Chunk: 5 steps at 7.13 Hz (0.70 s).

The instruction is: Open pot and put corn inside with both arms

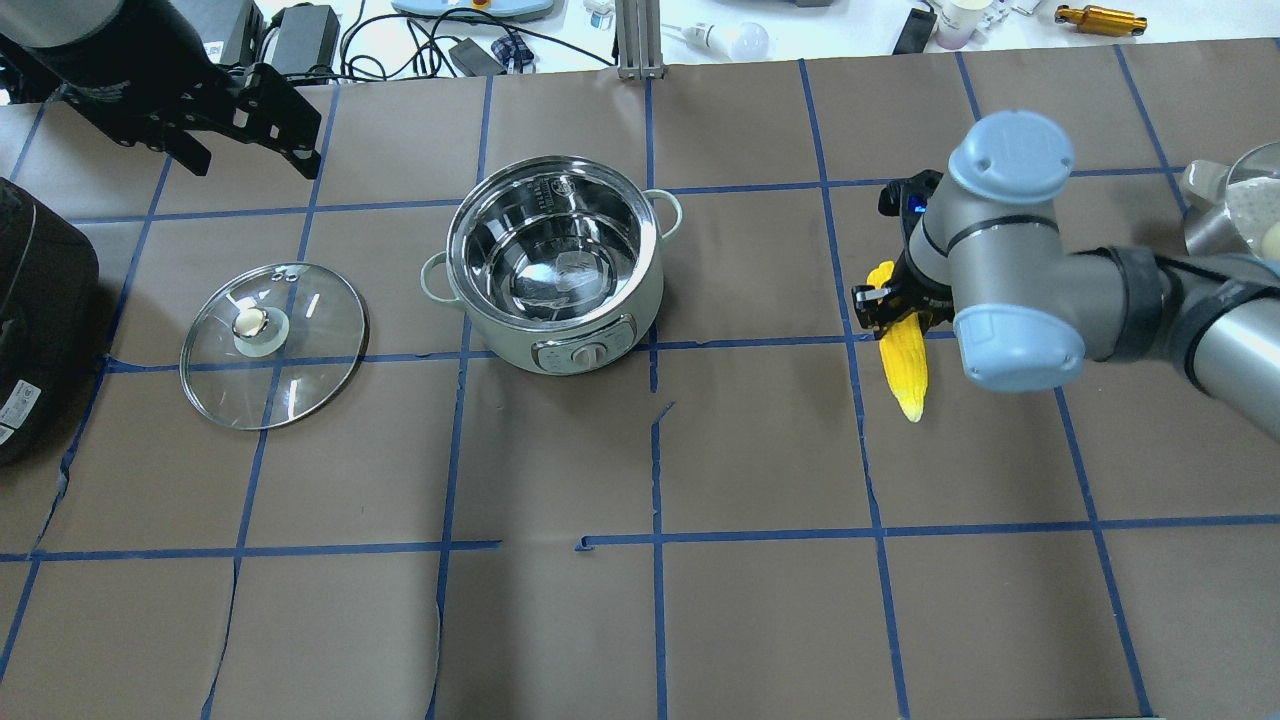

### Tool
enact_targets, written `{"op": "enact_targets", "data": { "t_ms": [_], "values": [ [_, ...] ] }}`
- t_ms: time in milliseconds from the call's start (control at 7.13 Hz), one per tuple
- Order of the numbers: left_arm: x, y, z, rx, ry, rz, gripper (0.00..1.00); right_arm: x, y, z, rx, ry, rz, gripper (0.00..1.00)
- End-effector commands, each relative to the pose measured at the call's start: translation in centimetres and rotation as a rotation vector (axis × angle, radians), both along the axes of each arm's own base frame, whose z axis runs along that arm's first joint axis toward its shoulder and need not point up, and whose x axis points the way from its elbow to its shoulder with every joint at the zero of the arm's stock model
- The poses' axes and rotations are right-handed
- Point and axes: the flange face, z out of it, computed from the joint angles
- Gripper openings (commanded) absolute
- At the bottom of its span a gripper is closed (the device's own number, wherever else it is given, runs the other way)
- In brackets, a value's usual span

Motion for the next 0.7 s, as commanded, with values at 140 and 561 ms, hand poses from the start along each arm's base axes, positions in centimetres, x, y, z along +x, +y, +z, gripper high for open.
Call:
{"op": "enact_targets", "data": {
  "t_ms": [140, 561],
  "values": [
    [-3.9, 0.3, -0.3, -0.008, 0.01, 0.0, 1.0, 3.3, -6.6, 11.9, 0.021, -0.08, -0.059, 0.0],
    [-4.5, -0.5, -0.9, -0.015, 0.02, -0.003, 1.0, 17.8, -9.3, 13.9, -0.015, -0.111, -0.107, 0.0]
  ]
}}
